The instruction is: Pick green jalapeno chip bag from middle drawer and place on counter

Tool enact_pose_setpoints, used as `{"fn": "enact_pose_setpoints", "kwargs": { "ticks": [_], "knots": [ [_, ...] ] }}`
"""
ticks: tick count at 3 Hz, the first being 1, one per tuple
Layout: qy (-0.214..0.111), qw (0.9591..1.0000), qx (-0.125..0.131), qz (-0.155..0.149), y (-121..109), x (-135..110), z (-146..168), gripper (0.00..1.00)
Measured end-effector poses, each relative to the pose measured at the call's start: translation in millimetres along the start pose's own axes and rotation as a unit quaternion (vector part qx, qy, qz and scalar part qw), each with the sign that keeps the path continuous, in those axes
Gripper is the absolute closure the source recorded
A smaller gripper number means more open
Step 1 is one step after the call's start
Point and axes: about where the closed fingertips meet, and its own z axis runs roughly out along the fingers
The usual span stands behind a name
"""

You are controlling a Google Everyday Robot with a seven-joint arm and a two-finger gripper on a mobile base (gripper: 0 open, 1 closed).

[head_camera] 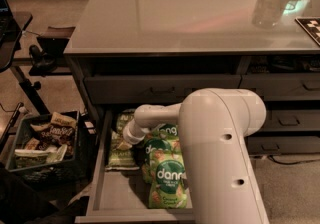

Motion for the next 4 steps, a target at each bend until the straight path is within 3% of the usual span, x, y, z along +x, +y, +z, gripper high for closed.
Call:
{"fn": "enact_pose_setpoints", "kwargs": {
  "ticks": [1, 2, 3, 4],
  "knots": [
    [-0.01, 0.9998, -0.015, -0.006, 7, -3, -8, 1.0],
    [-0.04, 0.9983, -0.042, -0.006, 20, -9, -38, 1.0],
    [-0.084, 0.9948, -0.057, -0.013, 37, -15, -87, 1.0],
    [-0.157, 0.9861, -0.049, -0.018, 48, -19, -138, 1.0]
  ]
}}
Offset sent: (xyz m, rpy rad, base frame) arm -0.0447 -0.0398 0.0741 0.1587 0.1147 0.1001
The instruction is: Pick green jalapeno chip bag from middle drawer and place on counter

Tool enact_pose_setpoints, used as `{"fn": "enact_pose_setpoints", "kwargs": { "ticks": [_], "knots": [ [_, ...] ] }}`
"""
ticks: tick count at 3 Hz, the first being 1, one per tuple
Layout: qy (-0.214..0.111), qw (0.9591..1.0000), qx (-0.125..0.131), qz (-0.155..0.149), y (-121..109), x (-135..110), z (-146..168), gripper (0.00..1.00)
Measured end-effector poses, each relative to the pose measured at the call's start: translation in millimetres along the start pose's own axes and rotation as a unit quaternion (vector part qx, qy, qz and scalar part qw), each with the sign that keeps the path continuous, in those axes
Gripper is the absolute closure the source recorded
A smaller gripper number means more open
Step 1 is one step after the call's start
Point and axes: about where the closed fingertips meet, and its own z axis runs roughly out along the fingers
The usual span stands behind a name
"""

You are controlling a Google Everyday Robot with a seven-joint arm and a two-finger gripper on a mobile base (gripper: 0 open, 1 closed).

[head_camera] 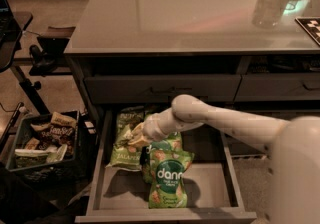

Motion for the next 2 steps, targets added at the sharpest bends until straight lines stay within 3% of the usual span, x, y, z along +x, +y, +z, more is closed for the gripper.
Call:
{"fn": "enact_pose_setpoints", "kwargs": {
  "ticks": [1, 2],
  "knots": [
    [-0.077, 0.9967, 0.025, -0.009, 15, -15, -54, 1.0],
    [-0.132, 0.989, 0.067, 0.0, 22, -16, -115, 1.0]
  ]
}}
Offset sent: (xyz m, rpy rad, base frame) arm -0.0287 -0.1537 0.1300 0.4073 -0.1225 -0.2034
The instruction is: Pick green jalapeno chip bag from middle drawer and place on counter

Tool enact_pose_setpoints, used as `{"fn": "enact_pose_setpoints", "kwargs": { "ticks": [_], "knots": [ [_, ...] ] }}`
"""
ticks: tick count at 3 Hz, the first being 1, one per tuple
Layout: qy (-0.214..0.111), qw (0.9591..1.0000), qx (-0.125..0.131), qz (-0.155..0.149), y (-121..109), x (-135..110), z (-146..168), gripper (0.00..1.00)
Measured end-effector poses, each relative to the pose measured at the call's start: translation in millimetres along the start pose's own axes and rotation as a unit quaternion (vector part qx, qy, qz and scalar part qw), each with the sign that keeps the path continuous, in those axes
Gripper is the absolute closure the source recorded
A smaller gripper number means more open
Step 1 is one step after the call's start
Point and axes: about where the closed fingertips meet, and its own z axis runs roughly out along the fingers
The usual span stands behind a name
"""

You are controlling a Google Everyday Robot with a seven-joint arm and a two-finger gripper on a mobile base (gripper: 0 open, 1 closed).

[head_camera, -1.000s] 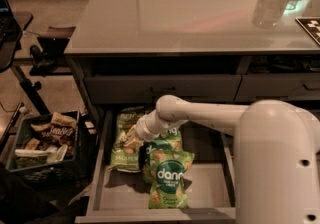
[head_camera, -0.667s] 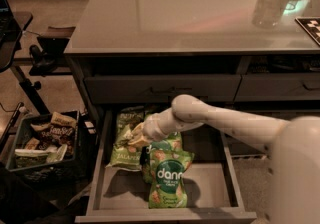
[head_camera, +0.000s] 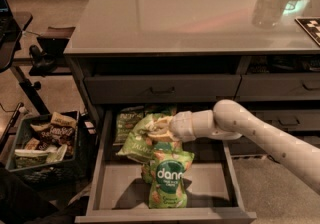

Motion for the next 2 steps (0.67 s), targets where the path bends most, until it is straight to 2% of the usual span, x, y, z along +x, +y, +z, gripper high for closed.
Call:
{"fn": "enact_pose_setpoints", "kwargs": {
  "ticks": [1, 2],
  "knots": [
    [-0.035, 0.9984, 0.04, 0.015, -9.4, -2.3, -37.7, 1.0],
    [-0.035, 0.9983, 0.044, 0.017, -9.5, -1.2, -41.2, 1.0]
  ]
}}
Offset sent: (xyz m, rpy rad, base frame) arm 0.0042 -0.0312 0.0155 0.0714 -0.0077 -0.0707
